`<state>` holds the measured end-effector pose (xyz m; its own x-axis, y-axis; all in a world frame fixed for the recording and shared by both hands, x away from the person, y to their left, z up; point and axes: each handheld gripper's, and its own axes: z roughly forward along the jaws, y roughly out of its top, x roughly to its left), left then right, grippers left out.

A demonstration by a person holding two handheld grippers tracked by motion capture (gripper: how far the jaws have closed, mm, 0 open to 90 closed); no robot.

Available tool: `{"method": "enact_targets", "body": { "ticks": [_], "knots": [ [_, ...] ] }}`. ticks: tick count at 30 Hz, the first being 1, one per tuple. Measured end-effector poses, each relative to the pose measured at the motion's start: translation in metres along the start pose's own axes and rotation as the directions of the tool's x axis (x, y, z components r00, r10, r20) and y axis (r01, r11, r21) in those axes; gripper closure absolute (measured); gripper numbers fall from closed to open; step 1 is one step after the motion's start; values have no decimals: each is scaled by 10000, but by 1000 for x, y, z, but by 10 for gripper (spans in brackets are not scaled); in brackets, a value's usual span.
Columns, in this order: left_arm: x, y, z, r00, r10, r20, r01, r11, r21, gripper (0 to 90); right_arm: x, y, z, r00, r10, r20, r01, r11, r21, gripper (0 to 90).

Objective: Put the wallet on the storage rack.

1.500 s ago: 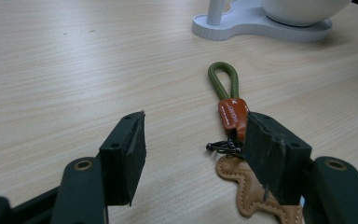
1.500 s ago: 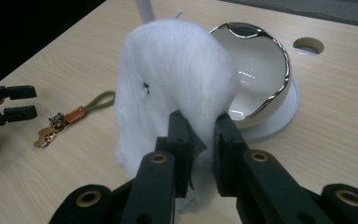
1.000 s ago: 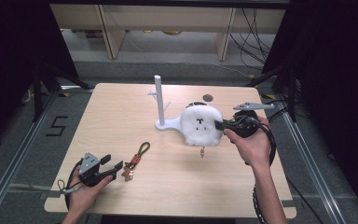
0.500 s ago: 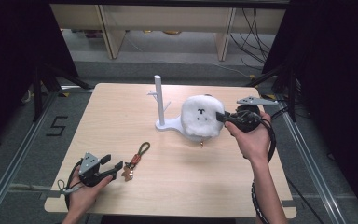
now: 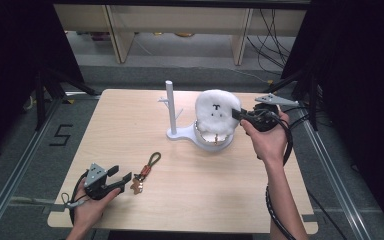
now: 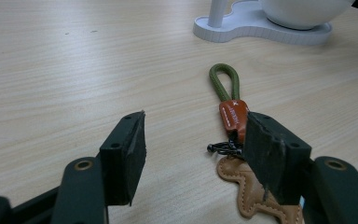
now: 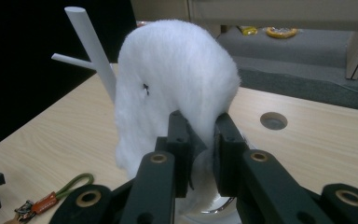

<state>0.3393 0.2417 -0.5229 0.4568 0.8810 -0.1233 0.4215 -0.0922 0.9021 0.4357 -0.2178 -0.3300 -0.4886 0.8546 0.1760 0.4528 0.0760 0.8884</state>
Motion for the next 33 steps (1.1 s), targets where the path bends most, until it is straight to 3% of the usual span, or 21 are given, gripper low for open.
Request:
{"method": "enact_targets", "body": {
  "ticks": [3, 4, 5, 9, 11, 13, 20, 27, 28, 29, 30, 33],
  "knots": [
    [0, 0, 0, 10000, 9, 0, -9, 10000, 4, 383, 0, 4, 3, 9999, 63, 99, -61, 9999, -152, 804],
    [0, 0, 0, 10000, 28, -3, -28, 10000, -9, 383, -3, 5, 6, 9996, -250, 96, 253, 9991, -341, 804],
    [0, 0, 0, 10000, 27, -2, -27, 10000, -5, 383, -2, 6, 7, 9999, 28, 106, -24, 9994, -331, 804],
    [0, 0, 0, 10000, -29, 10, 29, 10000, 4, 383, -6, 8, 14, 9998, -7, 221, 20, 9983, -580, 803],
    [0, 0, 0, 10000, -15, 13, 15, 10000, 5, 383, -7, 9, 17, 9995, 243, 180, -233, 9982, -546, 803],
    [0, 0, 0, 10000, -12, 11, 12, 10000, -6, 383, -11, 9, 22, 9999, 16, 150, -9, 9987, -518, 802],
    [0, 0, 0, 10000, -24, 24, 24, 10000, -17, 383, -17, 4, 33, 9987, 467, 223, -455, 9976, -523, 801],
    [0, 0, 0, 10000, -8, 21, 8, 10000, -34, 383, -26, -3, 43, 9991, 237, 347, -221, 9987, -463, 801],
    [0, 0, 0, 10000, -3, 23, 3, 10000, -35, 383, -24, -4, 43, 9973, 663, 328, -653, 9973, -328, 801],
    [0, 0, 0, 10000, -3, 23, 3, 10000, -35, 383, -24, -4, 43, 9973, 663, 328, -653, 9973, -328, 801],
    [0, 0, 0, 10000, -8, 22, 8, 10000, -30, 383, -28, -8, 46, 9989, 352, 311, -341, 9988, -352, 800],
    [0, 0, 0, 10000, -35, 20, 35, 10000, -32, 383, -29, -13, 47, 9982, 456, 386, -449, 9988, -192, 800]
  ]
}}
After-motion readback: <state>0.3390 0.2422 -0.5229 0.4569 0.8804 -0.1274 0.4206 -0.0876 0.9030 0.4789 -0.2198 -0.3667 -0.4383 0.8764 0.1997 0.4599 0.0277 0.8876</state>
